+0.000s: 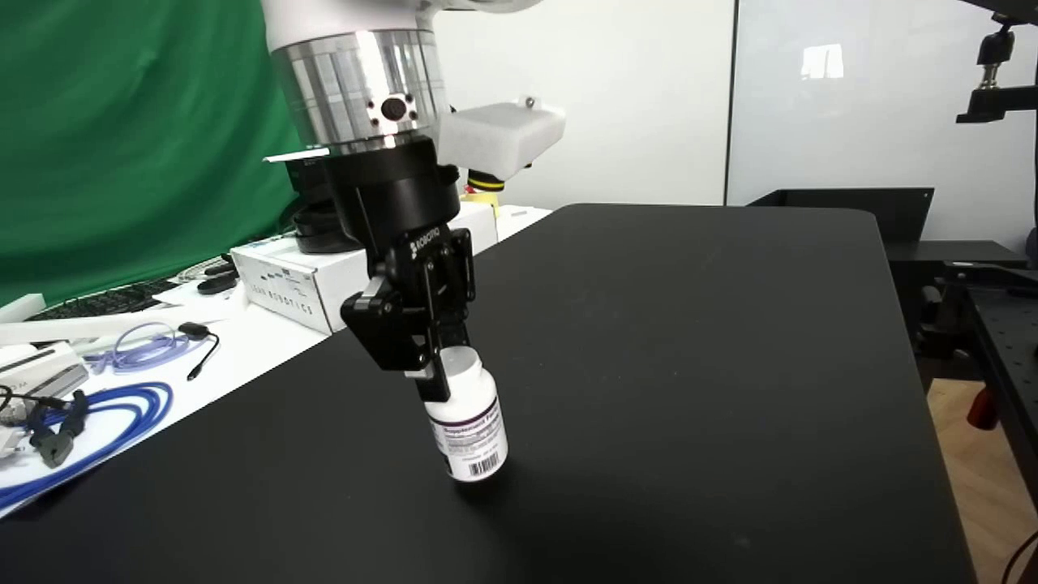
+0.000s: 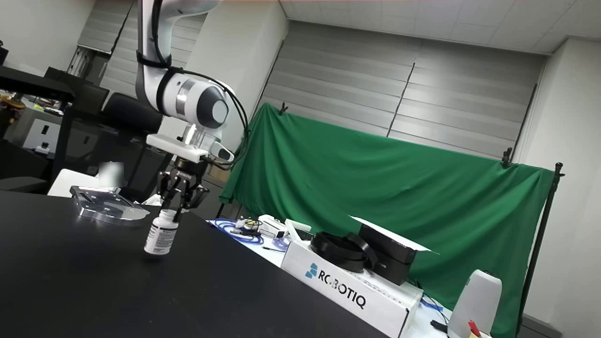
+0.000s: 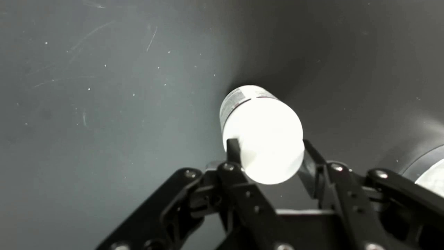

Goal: Pick up the small bottle and put it on the left side of the table

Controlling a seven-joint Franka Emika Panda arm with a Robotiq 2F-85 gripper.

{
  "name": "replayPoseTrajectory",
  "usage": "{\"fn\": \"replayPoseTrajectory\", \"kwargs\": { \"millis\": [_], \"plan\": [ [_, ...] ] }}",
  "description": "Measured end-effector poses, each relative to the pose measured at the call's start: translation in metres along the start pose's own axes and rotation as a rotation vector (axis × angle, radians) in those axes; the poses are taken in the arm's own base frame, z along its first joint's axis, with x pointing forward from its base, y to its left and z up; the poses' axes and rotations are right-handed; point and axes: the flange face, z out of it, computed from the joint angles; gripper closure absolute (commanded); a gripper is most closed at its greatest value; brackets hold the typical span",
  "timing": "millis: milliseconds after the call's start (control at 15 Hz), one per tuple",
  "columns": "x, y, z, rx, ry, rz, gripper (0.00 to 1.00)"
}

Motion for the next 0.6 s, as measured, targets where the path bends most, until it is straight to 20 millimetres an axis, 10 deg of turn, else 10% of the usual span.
{"fn": "replayPoseTrajectory", "kwargs": {
  "millis": [133,200,600],
  "plan": [
    [-0.001,-0.006,0.010,-0.001,-0.026,-0.009,0.81],
    [-0.001,-0.008,0.014,-0.001,-0.038,-0.013,0.31],
    [0.007,-0.010,0.008,-0.006,-0.066,-0.016,0.01]
  ]
}}
